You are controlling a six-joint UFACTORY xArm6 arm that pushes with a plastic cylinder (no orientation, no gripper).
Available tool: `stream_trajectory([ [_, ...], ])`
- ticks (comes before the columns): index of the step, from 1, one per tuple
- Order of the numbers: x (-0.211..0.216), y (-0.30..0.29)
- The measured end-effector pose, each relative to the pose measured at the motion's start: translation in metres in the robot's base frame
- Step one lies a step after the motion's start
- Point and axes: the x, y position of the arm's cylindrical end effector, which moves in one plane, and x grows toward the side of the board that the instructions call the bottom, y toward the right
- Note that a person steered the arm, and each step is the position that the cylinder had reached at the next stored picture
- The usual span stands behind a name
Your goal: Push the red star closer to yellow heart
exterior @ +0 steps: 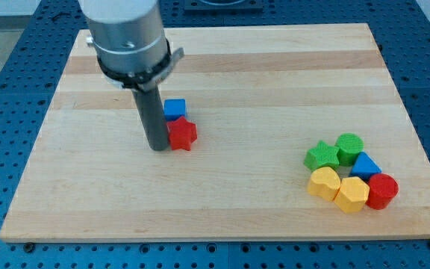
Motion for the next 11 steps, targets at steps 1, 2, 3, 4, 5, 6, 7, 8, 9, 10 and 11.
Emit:
stream_trajectory([
  [1, 0.02, 0.031],
  [2, 0.021, 0.005],
  [3, 0.01, -0.055],
  [4, -0.02, -0.072],
  [5, -0.028, -0.031],
  [6, -0.028, 0.018],
  [7, -0.021, 0.073],
  [8, 0.003, 0.106],
  [9, 0.014, 0.113],
  [10, 0.014, 0.113],
  [11, -0.004, 0.106],
])
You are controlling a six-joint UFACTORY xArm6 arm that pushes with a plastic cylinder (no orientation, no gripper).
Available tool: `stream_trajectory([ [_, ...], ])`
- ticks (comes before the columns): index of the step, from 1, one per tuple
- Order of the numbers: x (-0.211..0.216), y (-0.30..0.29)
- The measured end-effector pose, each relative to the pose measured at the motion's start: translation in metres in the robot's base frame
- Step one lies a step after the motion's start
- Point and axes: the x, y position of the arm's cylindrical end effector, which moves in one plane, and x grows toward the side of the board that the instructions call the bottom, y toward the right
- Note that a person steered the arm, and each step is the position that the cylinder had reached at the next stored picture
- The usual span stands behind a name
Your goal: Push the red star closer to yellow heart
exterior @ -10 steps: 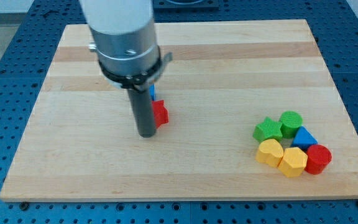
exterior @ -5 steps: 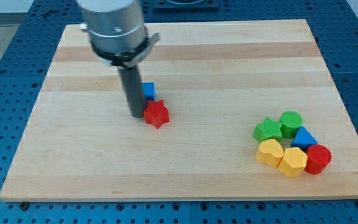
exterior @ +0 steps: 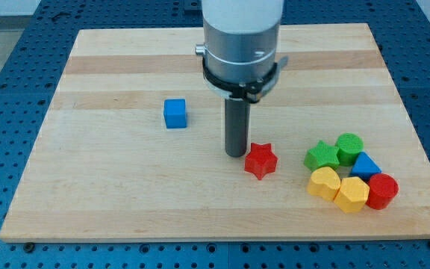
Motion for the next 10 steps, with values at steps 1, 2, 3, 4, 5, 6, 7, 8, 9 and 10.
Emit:
stream_trajectory([
  [1, -0.007, 0.01],
  [2, 0.002, 0.04],
  [3, 0.023, 0.053],
  [4, 0.045, 0.054],
  [5, 0.054, 0.054],
  [6, 0.023, 0.038],
  [7, 0.018, 0.007],
  [8, 0.043, -0.006],
  [9, 0.069, 0.001],
  [10, 0.083, 0.016],
])
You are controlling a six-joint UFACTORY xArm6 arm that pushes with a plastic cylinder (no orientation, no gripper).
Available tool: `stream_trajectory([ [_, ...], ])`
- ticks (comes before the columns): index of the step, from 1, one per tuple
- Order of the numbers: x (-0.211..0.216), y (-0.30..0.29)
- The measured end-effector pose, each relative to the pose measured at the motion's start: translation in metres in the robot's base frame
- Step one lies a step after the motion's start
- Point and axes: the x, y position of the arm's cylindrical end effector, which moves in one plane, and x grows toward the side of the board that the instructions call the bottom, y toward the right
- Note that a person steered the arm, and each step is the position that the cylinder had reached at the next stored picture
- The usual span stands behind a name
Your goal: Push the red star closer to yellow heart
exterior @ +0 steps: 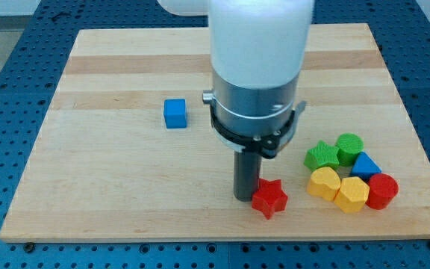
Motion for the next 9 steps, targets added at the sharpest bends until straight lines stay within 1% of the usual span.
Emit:
stream_trajectory([
  [1, 0.001, -0.006],
  [2, 0.005, -0.031],
  [3, 0.024, -0.033],
  [4, 0.034, -0.01],
  [5, 0.034, 0.019],
  [6, 0.034, 0.035],
  [8, 0.029, -0.027],
  [9, 0.02, -0.012],
])
